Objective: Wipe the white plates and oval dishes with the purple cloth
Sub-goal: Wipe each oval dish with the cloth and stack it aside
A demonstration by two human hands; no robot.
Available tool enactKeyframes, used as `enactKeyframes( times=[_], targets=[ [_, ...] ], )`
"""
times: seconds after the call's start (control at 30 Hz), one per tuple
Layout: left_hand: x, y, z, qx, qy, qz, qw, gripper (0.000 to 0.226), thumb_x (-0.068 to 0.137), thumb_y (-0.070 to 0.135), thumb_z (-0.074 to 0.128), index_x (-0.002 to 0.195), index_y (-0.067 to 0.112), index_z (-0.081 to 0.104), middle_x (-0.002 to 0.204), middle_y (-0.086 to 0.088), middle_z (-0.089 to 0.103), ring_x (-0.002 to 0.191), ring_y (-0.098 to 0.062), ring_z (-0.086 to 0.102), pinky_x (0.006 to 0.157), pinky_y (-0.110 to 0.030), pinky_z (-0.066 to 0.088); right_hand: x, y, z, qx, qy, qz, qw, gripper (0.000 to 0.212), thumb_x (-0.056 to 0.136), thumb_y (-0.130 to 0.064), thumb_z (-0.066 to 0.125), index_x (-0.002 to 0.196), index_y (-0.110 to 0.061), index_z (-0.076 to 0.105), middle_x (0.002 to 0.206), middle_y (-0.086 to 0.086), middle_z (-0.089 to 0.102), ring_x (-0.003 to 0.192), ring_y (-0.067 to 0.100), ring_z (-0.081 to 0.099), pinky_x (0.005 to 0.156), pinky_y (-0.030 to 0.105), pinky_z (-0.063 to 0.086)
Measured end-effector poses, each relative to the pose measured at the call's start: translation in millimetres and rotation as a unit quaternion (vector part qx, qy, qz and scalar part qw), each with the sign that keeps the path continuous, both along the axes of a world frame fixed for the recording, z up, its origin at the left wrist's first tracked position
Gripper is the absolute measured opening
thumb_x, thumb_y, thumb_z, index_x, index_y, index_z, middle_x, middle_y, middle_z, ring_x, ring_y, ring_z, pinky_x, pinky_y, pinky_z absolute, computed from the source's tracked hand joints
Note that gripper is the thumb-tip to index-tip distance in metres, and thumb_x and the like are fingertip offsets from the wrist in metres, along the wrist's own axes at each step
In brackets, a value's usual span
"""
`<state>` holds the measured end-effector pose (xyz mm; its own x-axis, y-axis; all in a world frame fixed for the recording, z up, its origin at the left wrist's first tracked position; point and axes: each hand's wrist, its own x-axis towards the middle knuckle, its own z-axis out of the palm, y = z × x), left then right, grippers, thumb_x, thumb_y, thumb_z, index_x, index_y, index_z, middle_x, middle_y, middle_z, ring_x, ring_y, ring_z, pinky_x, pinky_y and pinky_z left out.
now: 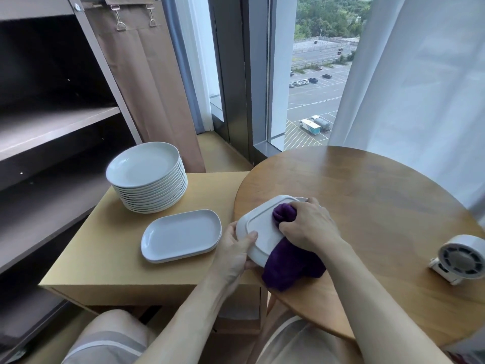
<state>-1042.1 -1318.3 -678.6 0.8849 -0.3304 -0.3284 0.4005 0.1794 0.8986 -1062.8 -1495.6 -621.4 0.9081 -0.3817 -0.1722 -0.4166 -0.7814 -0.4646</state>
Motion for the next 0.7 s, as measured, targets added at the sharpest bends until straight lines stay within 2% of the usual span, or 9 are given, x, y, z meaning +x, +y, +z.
enactKeyframes(
  times=[0.17,0.3,0.37,0.43,0.5,0.63,0.7],
  targets=[
    [4,-2,1,0.007,0.015,0.011,1.0,0.03,0.098,0.009,0.065,0.126,0.015,0.055,0.121,-0.015,0.071,0.103,-0.031,0.073,0.075,-0.048,0.063,-1,-4,0,-0.011,0.03,-0.014,0.999,0.024,0.083,-0.037,0.058,0.105,-0.027,0.057,0.111,-0.002,0.039,0.091,0.024,0.046,0.075,0.035,0.041],
    [5,-4,2,-0.01,0.038,0.02,0.999,0.031,0.098,0.007,0.064,0.128,0.012,0.055,0.119,-0.016,0.073,0.099,-0.03,0.073,0.072,-0.045,0.063,-6,3,2,-0.031,0.051,0.008,0.998,0.025,0.085,-0.041,0.056,0.101,-0.022,0.053,0.115,0.0,0.042,0.104,0.029,0.051,0.084,0.039,0.05],
    [8,-5,3,-0.023,0.044,0.024,0.999,0.032,0.098,0.005,0.064,0.128,0.01,0.055,0.118,-0.017,0.073,0.096,-0.029,0.073,0.067,-0.042,0.062,-9,16,3,-0.05,0.045,0.028,0.997,0.03,0.084,-0.043,0.057,0.103,-0.021,0.051,0.114,0.001,0.042,0.107,0.03,0.052,0.084,0.041,0.048],
    [10,-7,6,-0.034,0.047,0.03,0.998,0.034,0.096,0.002,0.065,0.129,0.007,0.055,0.115,-0.016,0.074,0.089,-0.028,0.072,0.064,-0.039,0.061,-12,38,4,-0.069,0.017,0.056,0.996,0.037,0.084,-0.05,0.057,0.104,-0.02,0.048,0.107,0.001,0.039,0.104,0.031,0.05,0.082,0.04,0.042],
    [14,-4,11,-0.048,0.059,0.045,0.996,0.035,0.094,0.0,0.066,0.128,0.002,0.058,0.102,-0.015,0.074,0.08,-0.024,0.07,0.061,-0.035,0.059,-16,64,4,-0.081,-0.035,0.082,0.993,0.04,0.085,-0.052,0.057,0.104,-0.02,0.043,0.105,0.0,0.035,0.101,0.031,0.047,0.08,0.04,0.037],
    [24,17,12,-0.068,0.074,0.075,0.992,0.012,0.1,0.008,0.06,0.111,0.002,0.062,0.082,-0.013,0.062,0.071,-0.021,0.06,0.058,-0.032,0.055,-21,97,0,-0.099,-0.14,0.128,0.977,0.038,0.08,-0.038,0.061,0.099,-0.023,0.032,0.105,0.0,0.029,0.095,0.029,0.043,0.075,0.039,0.036],
    [28,29,12,-0.077,0.061,0.071,0.993,0.007,0.101,0.008,0.059,0.107,0.006,0.061,0.082,-0.012,0.058,0.071,-0.02,0.057,0.06,-0.033,0.053,-21,99,-2,-0.093,-0.175,0.135,0.971,0.039,0.08,-0.042,0.06,0.098,-0.025,0.03,0.105,-0.001,0.029,0.092,0.027,0.04,0.074,0.039,0.036]
  ],
)
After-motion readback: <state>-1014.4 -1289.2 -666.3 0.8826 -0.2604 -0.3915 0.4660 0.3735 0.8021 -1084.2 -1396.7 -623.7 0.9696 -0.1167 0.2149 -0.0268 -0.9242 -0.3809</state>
